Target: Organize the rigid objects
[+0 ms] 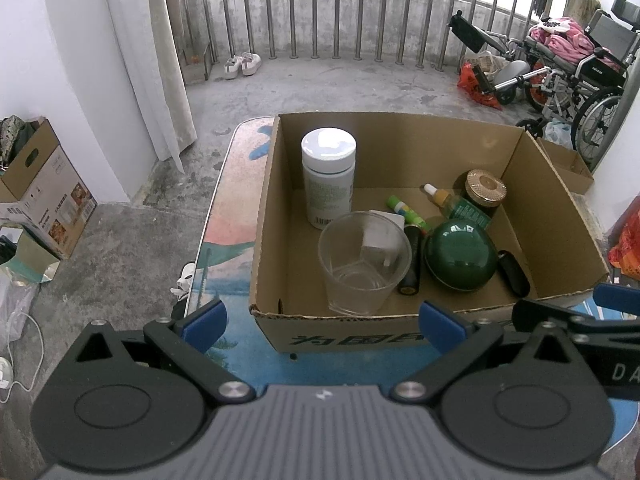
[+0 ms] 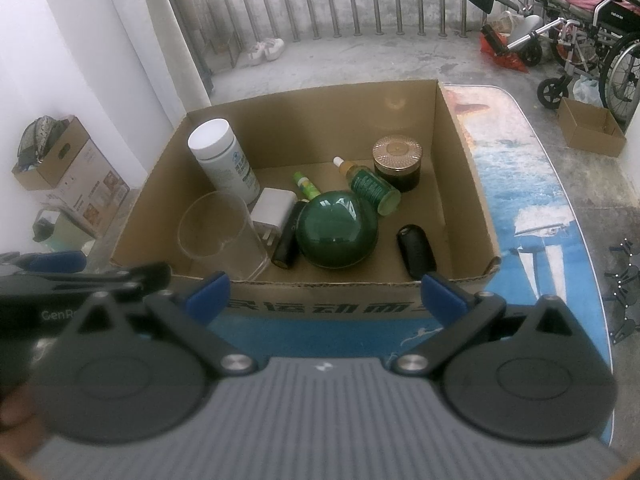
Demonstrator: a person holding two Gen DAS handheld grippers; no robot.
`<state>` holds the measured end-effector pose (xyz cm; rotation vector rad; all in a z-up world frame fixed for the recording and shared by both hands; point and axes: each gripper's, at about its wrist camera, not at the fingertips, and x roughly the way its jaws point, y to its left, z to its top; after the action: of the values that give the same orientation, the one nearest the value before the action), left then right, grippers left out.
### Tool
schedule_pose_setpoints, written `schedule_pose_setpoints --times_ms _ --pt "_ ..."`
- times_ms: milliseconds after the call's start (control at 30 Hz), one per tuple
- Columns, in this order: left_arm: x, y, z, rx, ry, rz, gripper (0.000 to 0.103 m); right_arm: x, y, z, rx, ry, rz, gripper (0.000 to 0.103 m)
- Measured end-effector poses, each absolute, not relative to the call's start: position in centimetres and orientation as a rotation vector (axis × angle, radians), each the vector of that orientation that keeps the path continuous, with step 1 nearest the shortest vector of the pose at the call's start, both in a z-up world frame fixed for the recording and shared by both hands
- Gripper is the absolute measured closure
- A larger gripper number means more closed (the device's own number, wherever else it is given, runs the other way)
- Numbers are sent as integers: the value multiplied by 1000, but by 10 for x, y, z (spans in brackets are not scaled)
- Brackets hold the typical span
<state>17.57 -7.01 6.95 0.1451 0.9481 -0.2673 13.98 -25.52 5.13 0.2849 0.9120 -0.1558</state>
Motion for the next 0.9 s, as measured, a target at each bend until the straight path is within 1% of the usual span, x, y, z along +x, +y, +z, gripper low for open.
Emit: schedule_pose_setpoints --times_ms 900 --pt "174 -70 69 147 944 -266 0 139 -256 51 289 914 -151 1"
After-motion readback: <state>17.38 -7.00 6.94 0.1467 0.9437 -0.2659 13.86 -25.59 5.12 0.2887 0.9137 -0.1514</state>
